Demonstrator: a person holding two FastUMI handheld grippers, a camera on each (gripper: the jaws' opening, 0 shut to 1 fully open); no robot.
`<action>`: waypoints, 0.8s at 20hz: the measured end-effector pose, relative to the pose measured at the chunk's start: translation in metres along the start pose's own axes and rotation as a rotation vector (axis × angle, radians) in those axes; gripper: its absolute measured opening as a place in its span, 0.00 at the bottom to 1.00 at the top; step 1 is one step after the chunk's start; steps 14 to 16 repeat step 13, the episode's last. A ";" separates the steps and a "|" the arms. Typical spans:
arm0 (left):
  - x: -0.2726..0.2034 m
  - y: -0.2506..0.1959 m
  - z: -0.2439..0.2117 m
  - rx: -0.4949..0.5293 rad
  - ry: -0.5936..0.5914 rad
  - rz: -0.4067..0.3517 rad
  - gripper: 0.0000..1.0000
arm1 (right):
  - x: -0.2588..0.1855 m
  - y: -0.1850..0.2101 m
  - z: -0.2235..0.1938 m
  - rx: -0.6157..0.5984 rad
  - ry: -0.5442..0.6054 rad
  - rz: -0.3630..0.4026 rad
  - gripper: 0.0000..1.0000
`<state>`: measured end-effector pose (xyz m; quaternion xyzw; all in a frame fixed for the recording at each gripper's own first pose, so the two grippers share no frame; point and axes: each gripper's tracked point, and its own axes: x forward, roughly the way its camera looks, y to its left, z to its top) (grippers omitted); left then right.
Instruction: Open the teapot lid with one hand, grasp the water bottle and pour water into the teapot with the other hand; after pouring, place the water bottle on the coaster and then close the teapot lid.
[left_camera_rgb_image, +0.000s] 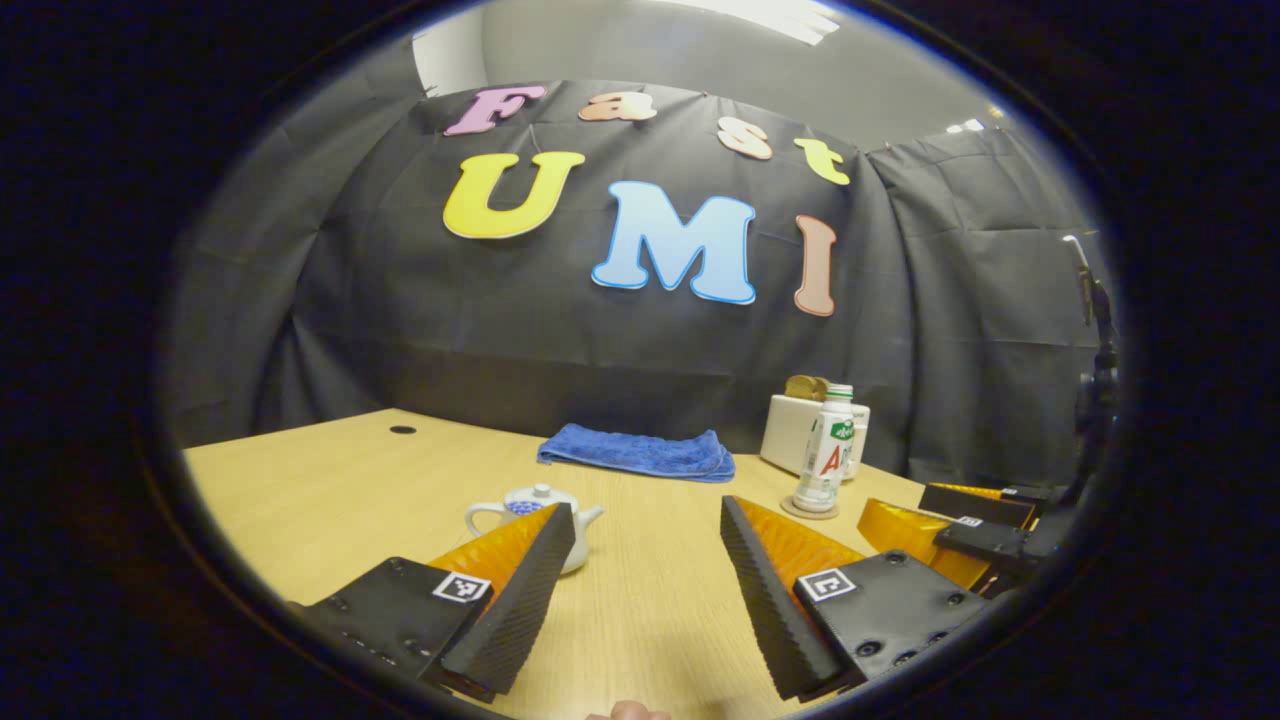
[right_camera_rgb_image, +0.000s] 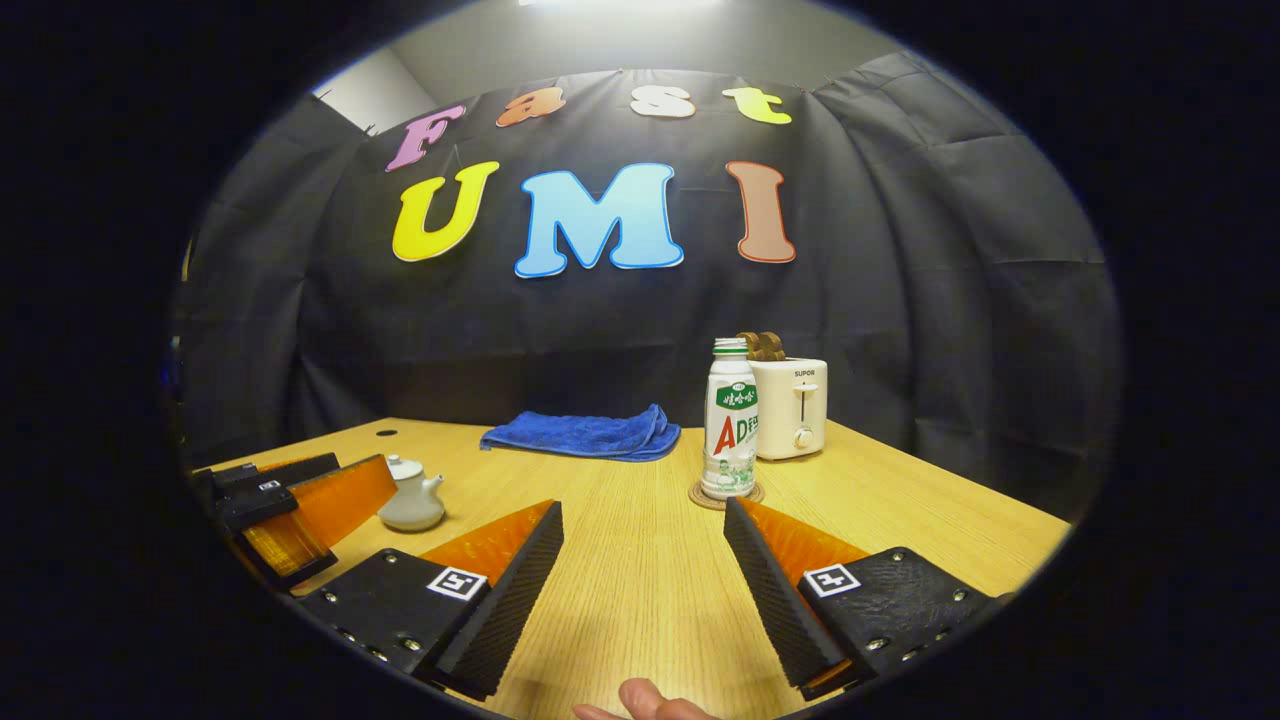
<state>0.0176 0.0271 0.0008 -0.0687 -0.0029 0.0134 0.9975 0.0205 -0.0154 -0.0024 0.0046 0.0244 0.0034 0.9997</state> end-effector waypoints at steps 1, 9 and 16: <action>-0.003 -0.001 -0.002 0.016 0.004 0.008 0.99 | -0.003 0.002 -0.004 0.004 0.006 -0.003 0.99; -0.009 -0.020 -0.006 0.142 0.008 0.045 1.00 | -0.022 0.005 0.004 -0.013 -0.050 -0.061 0.95; -0.010 -0.020 -0.007 0.140 0.009 0.039 1.00 | -0.022 0.006 0.002 -0.011 -0.049 -0.056 0.96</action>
